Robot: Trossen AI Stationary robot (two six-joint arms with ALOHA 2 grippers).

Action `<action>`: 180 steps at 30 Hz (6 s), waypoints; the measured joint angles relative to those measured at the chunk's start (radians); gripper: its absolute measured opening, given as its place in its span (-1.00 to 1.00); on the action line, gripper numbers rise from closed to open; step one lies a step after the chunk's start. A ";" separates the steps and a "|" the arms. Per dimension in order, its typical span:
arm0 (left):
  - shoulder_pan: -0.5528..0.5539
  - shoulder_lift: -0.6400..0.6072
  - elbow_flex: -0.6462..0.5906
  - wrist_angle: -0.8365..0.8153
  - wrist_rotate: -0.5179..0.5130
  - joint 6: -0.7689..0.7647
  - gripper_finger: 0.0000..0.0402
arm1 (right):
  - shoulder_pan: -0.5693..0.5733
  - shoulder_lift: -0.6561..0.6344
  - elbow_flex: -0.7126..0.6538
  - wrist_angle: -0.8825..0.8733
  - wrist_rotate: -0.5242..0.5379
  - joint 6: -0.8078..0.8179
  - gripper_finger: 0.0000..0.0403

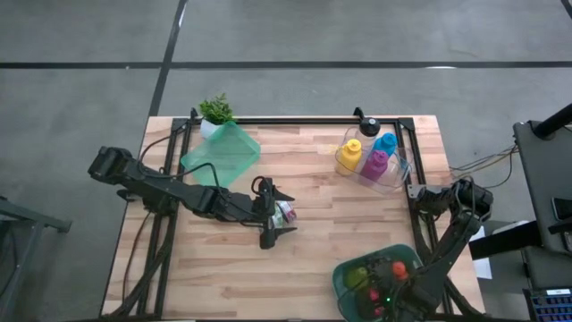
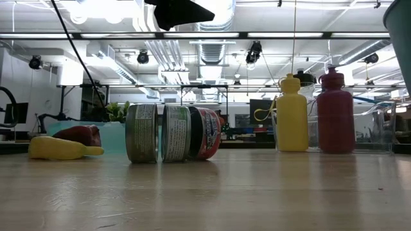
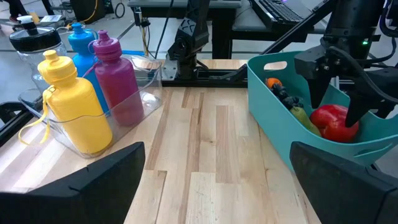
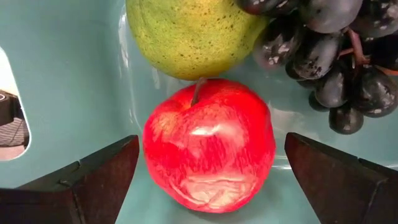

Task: Pick & Place Food Item
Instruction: Put the red apple into the dark green bin

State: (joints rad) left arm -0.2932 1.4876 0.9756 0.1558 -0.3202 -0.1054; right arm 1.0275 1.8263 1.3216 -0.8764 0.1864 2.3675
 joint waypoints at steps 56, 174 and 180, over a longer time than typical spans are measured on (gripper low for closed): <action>0.000 0.000 0.000 -0.003 0.000 0.000 0.99 | -0.022 -0.204 0.132 -0.272 0.466 -0.086 0.99; 0.000 0.000 0.000 -0.004 0.000 -0.024 0.99 | -0.183 -0.516 0.110 -0.314 0.959 -1.295 -0.38; -0.001 -0.032 0.076 -0.348 0.062 -0.132 0.99 | -0.183 -0.516 0.110 -0.314 0.959 -1.295 -0.38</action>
State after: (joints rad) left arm -0.2939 1.4552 1.0518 -0.1921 -0.2585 -0.2370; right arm 0.8440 1.3106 1.4319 -1.1908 1.1450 1.0725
